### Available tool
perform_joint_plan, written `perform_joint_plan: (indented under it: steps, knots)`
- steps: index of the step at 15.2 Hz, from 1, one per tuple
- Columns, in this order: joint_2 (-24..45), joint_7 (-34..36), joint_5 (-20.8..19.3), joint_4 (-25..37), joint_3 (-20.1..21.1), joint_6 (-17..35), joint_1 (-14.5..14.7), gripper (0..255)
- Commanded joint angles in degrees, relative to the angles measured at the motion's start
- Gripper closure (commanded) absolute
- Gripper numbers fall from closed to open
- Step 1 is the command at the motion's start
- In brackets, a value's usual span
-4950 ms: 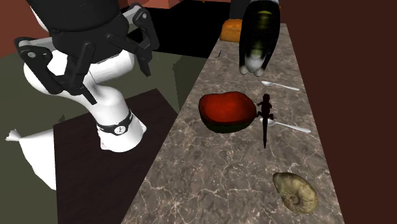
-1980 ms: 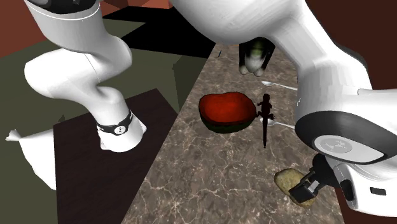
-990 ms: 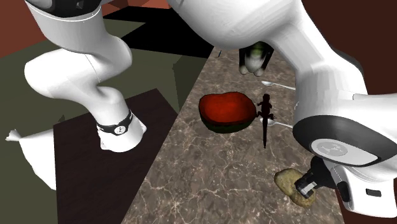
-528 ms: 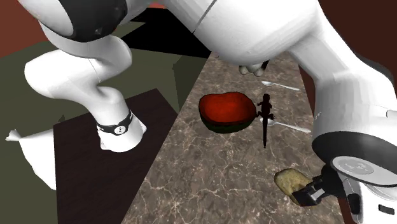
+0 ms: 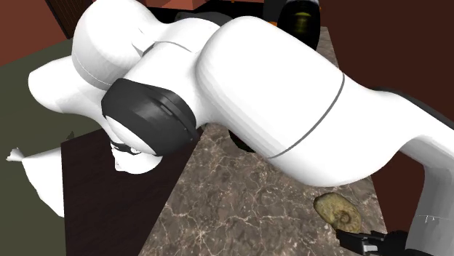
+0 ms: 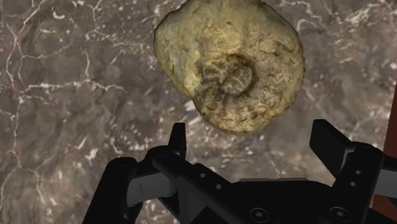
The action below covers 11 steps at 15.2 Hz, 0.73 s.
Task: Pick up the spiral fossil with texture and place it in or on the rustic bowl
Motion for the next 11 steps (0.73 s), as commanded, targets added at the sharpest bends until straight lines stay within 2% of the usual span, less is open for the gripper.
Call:
perform_joint_plan:
  steps: [1, 4, 11]
  knots:
    - [0.2, 0.3, 0.2, -1.2, 0.0, 1.3, 0.1, 0]
    - [0.0, 0.1, 0.3, -3.3, 0.1, 3.3, 0.3, 0]
    - [0.1, 0.1, 0.3, -3.3, 0.1, 3.3, 0.3, 0]
